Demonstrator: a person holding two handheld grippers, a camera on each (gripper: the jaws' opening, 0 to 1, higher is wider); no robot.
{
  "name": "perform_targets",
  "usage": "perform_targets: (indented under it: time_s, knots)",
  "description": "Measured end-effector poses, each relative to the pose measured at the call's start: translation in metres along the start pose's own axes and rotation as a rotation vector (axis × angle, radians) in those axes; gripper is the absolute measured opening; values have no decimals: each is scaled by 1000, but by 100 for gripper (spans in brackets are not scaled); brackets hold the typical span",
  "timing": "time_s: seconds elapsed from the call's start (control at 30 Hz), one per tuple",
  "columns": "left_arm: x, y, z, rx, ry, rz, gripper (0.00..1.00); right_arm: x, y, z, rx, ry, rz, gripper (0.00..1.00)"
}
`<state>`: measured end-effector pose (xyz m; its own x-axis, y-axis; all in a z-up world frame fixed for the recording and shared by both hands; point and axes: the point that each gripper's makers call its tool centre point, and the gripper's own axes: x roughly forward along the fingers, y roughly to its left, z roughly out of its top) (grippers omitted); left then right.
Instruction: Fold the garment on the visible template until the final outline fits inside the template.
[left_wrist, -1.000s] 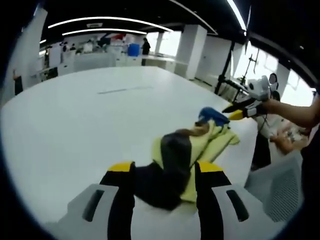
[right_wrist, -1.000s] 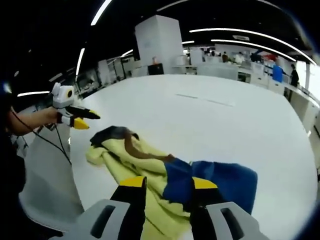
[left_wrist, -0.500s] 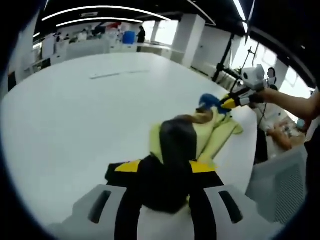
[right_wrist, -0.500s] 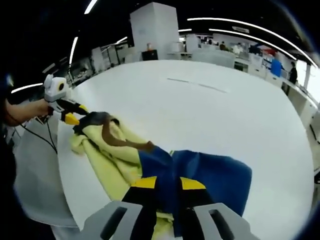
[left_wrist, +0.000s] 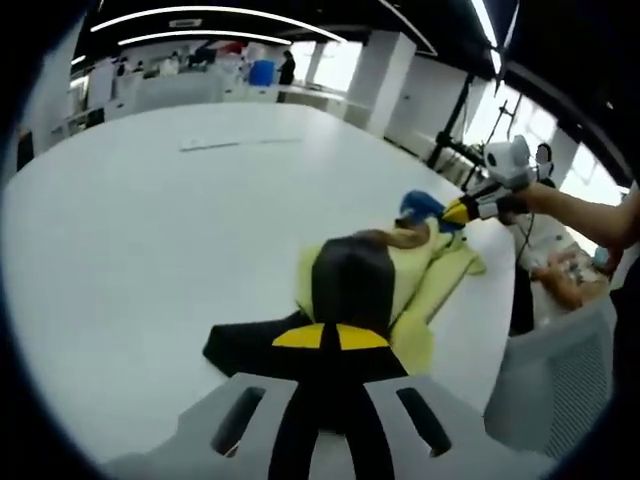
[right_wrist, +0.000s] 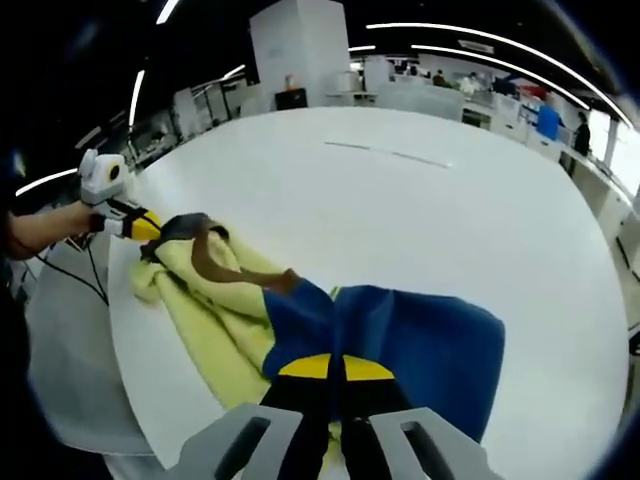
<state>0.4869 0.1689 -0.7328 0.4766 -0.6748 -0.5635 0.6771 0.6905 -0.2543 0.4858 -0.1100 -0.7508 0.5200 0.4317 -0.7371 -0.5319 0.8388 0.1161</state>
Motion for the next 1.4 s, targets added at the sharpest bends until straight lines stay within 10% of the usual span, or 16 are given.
perform_targets:
  time_s: [0.3, 0.83, 1.4]
  knots:
    - [-15, -4, 10, -7, -76, 17, 0, -14, 6, 7, 24, -46, 9, 0]
    - [-49, -17, 74, 94, -249, 99, 0, -52, 15, 49, -40, -148, -19, 0]
    - [-43, 17, 143, 89, -405, 203, 0, -62, -4, 101, -96, -219, -68, 0]
